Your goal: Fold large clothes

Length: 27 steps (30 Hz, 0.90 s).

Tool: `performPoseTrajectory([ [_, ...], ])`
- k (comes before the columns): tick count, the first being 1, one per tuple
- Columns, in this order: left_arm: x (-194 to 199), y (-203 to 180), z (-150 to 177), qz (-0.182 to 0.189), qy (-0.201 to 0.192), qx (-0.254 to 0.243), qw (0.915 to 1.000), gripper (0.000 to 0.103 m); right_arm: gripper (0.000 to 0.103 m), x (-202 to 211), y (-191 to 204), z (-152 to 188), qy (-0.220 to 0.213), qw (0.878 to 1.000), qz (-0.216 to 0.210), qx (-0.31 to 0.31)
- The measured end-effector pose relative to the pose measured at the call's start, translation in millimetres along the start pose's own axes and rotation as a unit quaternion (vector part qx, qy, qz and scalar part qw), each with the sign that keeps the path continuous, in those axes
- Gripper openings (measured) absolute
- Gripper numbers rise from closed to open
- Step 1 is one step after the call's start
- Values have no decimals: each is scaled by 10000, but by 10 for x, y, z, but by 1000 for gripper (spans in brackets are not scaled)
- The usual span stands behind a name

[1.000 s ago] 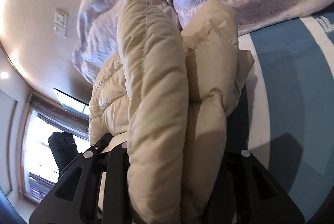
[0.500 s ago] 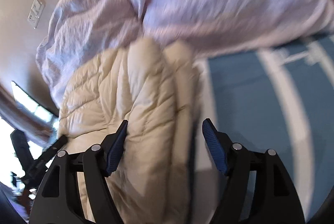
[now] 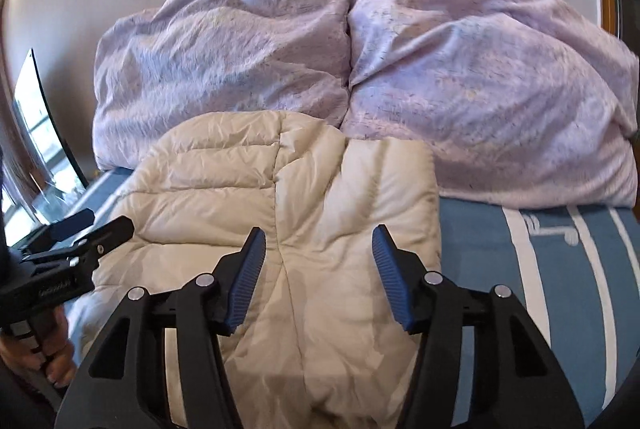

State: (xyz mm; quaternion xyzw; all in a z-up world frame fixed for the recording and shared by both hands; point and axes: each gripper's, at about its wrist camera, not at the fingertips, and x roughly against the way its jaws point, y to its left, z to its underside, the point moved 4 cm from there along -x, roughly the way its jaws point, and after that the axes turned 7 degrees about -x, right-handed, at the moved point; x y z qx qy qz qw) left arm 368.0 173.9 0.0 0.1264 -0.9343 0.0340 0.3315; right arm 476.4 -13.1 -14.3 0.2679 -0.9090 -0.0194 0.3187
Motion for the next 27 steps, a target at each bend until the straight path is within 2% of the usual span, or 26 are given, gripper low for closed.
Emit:
performPoseTrajectory([
  [2,-86,-77,3,-114,40,-183,9998,94,57,-77,15,15,28,9999,110,53],
  [5,-252,-126,34,-294,182,-375,9987,95,56,-268,-72,99,309,9991,268,79],
  [9,-372,-127,78,-163,168,-351,9991,96,56,-415,-175,219,578,9979,307,-23],
  [13,-436,-183,103,-215,137,-515,9983,96,55,-510,-237,278,754,9966,242,-209],
  [27,-705,-102,207,54,403,-194,9990,101,56,-596,-293,347,833,9957,169,-379],
])
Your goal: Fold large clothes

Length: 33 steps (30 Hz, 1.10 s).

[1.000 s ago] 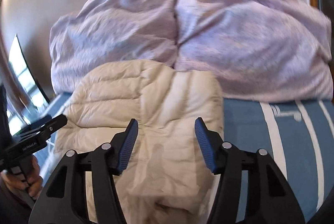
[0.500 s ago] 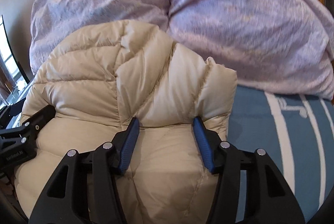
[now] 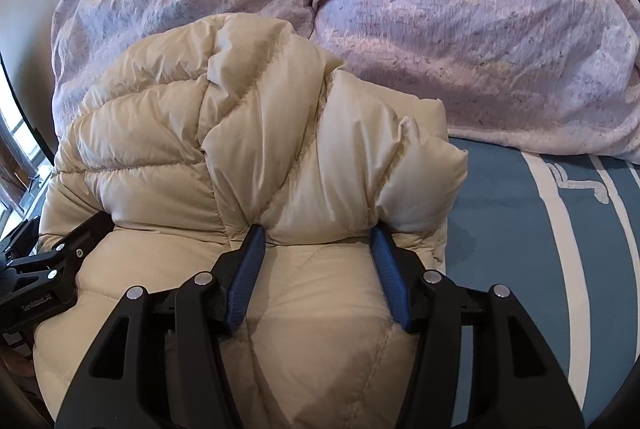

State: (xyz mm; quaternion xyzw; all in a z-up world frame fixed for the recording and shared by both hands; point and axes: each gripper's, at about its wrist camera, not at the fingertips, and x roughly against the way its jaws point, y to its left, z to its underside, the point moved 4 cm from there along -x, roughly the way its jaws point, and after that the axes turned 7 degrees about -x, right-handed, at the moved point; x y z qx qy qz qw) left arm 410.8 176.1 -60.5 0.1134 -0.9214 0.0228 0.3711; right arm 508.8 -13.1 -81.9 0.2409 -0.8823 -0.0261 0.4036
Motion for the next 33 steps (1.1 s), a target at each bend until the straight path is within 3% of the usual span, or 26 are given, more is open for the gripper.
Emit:
performPoseTrajectory([
  [15,-73,-14,-7,-176,179,-105,9996,101,58,34,34,-26,21,9998,167,91],
  [18,85,-35,-9,-184,151,-176,9996,101,58,262,52,2,-99,9997,156,142],
  [24,606,-42,76,-74,-169,-391,9991,101,58,802,71,149,-260,9975,-654,-9],
  [27,808,-81,158,10,-292,-563,9980,101,57,919,122,280,-213,9964,-809,116],
  [33,767,-127,318,-61,-126,-781,9968,101,57,733,80,573,154,9983,-465,319],
])
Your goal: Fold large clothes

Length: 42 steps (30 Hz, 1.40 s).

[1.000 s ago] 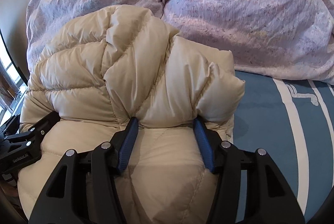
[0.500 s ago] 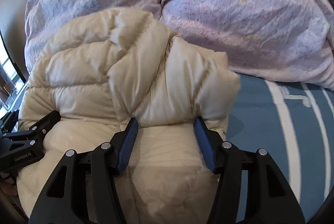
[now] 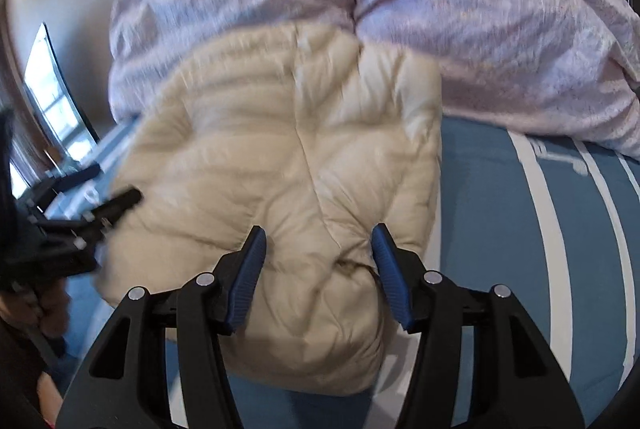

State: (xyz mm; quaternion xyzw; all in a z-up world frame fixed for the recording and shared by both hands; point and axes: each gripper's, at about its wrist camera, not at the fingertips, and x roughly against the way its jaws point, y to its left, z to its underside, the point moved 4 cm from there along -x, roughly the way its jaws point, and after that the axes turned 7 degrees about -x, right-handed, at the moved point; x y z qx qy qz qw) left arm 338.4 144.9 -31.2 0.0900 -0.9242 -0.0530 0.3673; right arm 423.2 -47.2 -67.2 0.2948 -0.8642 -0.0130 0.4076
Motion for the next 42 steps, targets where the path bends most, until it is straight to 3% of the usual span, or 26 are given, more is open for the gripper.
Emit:
performPoseTrajectory([
  [8,-187,-42,149,-183,235,-66,9995,101,60,-89,-43,72,155,9998,68,-135],
  [10,-136,-21,154,-139,236,42,9996,101,71,-5,-32,74,95,9996,206,-139],
  [12,-25,2,179,-77,162,118,9998,101,94,84,-33,64,-12,9992,396,-107],
  [17,281,45,297,97,-11,368,9993,101,102,338,-52,131,-120,9989,375,-273],
  [25,715,33,566,234,-95,825,9963,101,102,683,72,354,-325,9972,659,-160],
  [33,976,-46,777,135,-15,1011,9948,101,102,911,182,580,-358,9969,658,-232],
  [42,1191,-170,956,241,-4,1115,9935,101,102,1043,251,814,-207,9976,381,-536],
])
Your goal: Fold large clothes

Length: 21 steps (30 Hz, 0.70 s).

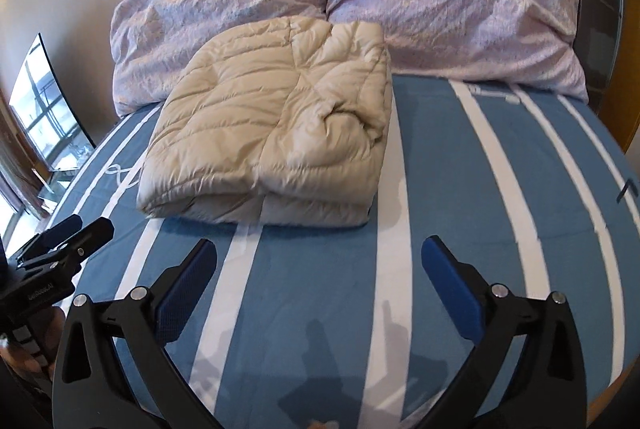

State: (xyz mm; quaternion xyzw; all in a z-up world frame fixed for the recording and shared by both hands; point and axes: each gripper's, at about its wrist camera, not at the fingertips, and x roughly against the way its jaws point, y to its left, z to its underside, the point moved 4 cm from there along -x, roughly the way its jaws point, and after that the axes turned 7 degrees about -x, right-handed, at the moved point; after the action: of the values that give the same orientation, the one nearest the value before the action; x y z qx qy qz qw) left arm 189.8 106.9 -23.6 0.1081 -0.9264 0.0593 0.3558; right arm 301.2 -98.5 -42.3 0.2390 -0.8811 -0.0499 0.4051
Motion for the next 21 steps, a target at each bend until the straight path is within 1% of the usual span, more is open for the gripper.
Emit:
performPoseTrajectory([
  [8,128,-101,135,-11,21,-88,10000,101,102,101,7,164,117,9998,-101,-157],
  [15,113,-130,226,35,170,-60,9998,101,102,148,28,213,140,9996,-171,-174],
  [21,137,-152,255,68,191,-63,9998,101,102,186,58,239,138,9995,-202,-183],
])
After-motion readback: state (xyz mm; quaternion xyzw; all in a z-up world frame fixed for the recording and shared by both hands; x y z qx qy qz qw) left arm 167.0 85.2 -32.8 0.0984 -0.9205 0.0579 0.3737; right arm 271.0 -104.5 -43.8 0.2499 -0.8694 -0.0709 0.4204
